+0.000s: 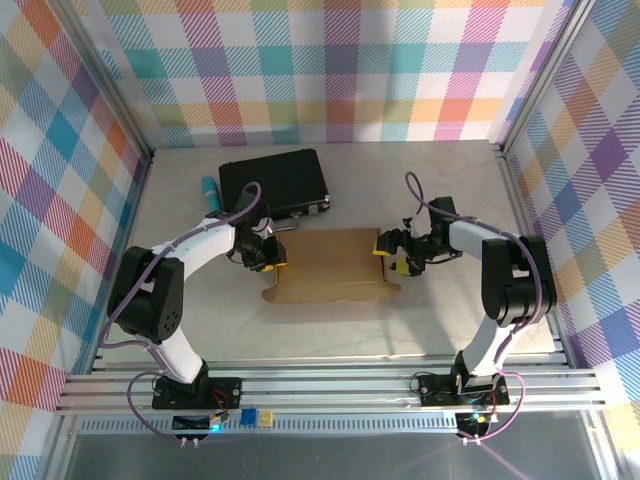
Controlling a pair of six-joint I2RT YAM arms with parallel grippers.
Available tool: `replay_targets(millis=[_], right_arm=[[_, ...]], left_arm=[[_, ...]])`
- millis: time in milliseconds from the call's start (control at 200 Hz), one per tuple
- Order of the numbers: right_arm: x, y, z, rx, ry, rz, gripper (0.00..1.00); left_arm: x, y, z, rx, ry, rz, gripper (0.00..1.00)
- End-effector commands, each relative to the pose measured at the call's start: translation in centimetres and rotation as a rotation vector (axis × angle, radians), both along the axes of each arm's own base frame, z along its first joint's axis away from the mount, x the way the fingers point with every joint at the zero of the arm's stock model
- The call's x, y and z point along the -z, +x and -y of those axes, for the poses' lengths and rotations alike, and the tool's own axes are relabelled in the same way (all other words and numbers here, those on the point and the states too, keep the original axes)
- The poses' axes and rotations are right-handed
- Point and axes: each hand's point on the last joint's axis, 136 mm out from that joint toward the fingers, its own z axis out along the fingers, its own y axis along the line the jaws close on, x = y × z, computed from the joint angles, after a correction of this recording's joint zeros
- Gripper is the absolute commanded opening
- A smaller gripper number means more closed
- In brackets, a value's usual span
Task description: Fold the paper box
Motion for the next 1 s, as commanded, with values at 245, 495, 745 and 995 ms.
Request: replay_targets(millis=[245, 495, 745, 995], right_arm=[[-0.6, 0.5, -0.9, -0.026, 0.074, 0.076, 0.86], [-0.4, 0.7, -1.0, -0.033, 0.073, 0.082, 0.86], [-0.5, 0.8, -1.1, -0.056, 0.062, 0.102, 0.87], [0.3, 1.2, -3.7, -0.101, 0.121, 0.076, 0.86]], left_arm=[[5.6, -2.6, -4.9, -0.026, 0.161, -0.127, 0.19], [6.4, -3.0, -5.9, -0.037, 0.110, -0.153, 0.11], [6.8, -3.1, -7.0, -0.018, 0.103, -0.185, 0.07], [7.1, -2.8, -7.0, -0.014, 0.103, -0.196, 0.06]])
